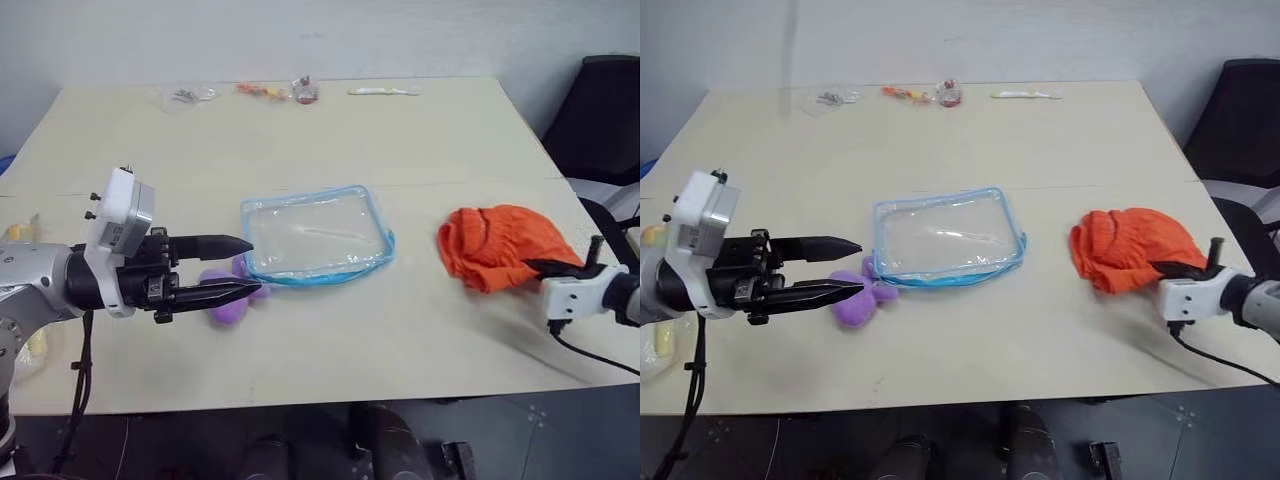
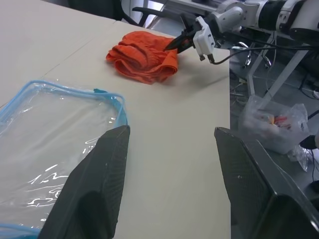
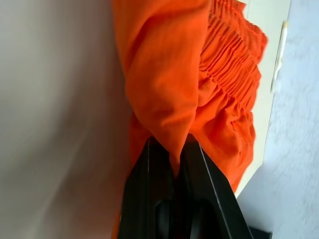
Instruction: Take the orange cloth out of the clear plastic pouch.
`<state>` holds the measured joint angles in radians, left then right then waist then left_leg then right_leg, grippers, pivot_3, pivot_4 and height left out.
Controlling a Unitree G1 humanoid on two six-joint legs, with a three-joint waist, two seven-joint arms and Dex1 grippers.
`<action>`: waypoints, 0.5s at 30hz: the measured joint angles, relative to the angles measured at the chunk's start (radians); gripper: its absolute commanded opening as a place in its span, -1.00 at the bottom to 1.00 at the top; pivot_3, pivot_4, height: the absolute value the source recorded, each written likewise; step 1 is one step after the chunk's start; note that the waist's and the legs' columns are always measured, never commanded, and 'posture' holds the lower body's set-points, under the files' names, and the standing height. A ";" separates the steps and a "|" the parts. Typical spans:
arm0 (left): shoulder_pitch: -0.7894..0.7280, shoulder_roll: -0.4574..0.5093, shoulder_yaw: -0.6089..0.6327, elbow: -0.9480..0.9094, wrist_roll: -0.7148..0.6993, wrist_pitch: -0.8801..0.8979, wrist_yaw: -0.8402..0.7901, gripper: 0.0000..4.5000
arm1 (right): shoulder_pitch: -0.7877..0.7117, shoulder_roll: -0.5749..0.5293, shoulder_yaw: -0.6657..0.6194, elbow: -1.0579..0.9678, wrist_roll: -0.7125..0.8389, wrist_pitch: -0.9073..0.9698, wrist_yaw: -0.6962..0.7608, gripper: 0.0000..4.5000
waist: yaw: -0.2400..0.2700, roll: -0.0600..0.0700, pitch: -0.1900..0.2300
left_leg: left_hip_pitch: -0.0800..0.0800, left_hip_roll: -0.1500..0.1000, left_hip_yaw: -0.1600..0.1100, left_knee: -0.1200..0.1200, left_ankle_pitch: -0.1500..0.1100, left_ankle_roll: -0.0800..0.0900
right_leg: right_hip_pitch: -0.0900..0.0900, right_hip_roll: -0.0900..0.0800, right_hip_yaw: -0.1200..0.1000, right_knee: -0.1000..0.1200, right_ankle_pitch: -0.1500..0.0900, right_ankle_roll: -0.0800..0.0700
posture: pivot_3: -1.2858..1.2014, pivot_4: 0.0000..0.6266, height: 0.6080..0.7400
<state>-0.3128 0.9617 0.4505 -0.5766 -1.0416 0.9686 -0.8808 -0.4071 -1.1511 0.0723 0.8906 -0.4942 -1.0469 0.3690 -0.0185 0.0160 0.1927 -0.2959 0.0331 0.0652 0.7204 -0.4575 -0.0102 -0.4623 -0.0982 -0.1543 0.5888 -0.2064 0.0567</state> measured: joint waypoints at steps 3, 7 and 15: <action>0.000 0.000 -0.012 0.001 0.006 -0.022 0.004 0.28 | 0.027 -0.001 0.014 0.033 -0.041 -0.005 -0.073 -1.00 | -0.002 0.000 0.000 | 0.000 0.000 0.000 0.000 0.000 0.000 | 0.000 0.000 0.001 0.000 0.000 0.000 | 0.03 -0.52 1.00; 0.000 0.001 -0.043 0.003 0.021 -0.046 0.002 0.30 | 0.026 -0.004 0.021 0.059 -0.029 -0.016 -0.077 -0.56 | -0.007 0.000 0.000 | 0.000 0.000 -0.001 0.000 0.000 0.000 | 0.000 0.001 0.001 0.000 0.000 0.000 | 0.03 -0.52 1.00; 0.009 0.042 -0.063 0.034 0.032 -0.075 -0.053 0.30 | 0.118 -0.027 -0.031 -0.046 0.348 0.111 0.267 0.64 | -0.003 0.000 0.000 | -0.001 0.000 -0.003 0.000 0.000 0.000 | 0.001 0.000 -0.001 -0.001 0.000 0.000 | 0.03 -0.52 1.00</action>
<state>-0.3042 1.0035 0.3874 -0.5422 -1.0099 0.8934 -0.9341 -0.2893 -1.1783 0.0413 0.8443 -0.1458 -0.9357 0.6365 -0.0216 0.0157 0.1926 -0.2966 0.0334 0.0620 0.7208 -0.4573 -0.0103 -0.4608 -0.0980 -0.1557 0.5876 -0.2064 0.0567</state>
